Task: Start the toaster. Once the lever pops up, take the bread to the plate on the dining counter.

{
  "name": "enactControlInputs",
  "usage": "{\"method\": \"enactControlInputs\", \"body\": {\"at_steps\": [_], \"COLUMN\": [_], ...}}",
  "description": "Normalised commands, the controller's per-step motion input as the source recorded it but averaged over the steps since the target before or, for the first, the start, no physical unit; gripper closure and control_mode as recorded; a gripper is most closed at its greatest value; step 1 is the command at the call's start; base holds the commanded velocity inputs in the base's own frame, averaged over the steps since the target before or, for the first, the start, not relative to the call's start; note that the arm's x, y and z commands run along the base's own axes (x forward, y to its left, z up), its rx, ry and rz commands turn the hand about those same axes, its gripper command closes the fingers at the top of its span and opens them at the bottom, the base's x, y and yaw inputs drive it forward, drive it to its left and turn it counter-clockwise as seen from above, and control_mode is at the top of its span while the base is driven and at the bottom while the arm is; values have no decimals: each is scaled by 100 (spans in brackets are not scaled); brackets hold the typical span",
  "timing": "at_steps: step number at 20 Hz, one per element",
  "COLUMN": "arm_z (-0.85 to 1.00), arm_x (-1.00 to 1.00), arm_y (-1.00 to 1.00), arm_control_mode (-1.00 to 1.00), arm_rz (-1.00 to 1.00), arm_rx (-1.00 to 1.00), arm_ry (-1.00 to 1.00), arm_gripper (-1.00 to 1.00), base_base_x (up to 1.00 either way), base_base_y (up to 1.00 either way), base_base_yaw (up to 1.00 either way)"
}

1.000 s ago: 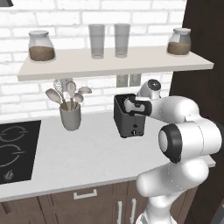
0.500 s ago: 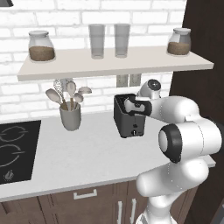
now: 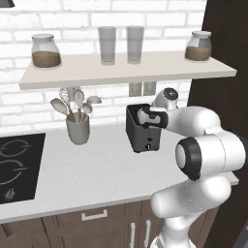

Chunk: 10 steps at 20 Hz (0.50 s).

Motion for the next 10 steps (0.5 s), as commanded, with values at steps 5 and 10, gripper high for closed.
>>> {"method": "enactControlInputs", "body": {"at_steps": [5, 10], "arm_z": [0, 0], "arm_x": [0, 0], "arm_y": [0, 0], "arm_control_mode": [-100, -100], "arm_rz": [0, 0], "arm_rx": [0, 0], "arm_ry": [0, 0], "arm_gripper": [-100, -100], "base_base_x": [0, 0], "base_base_y": [0, 0], "base_base_yaw": [0, 0]}}
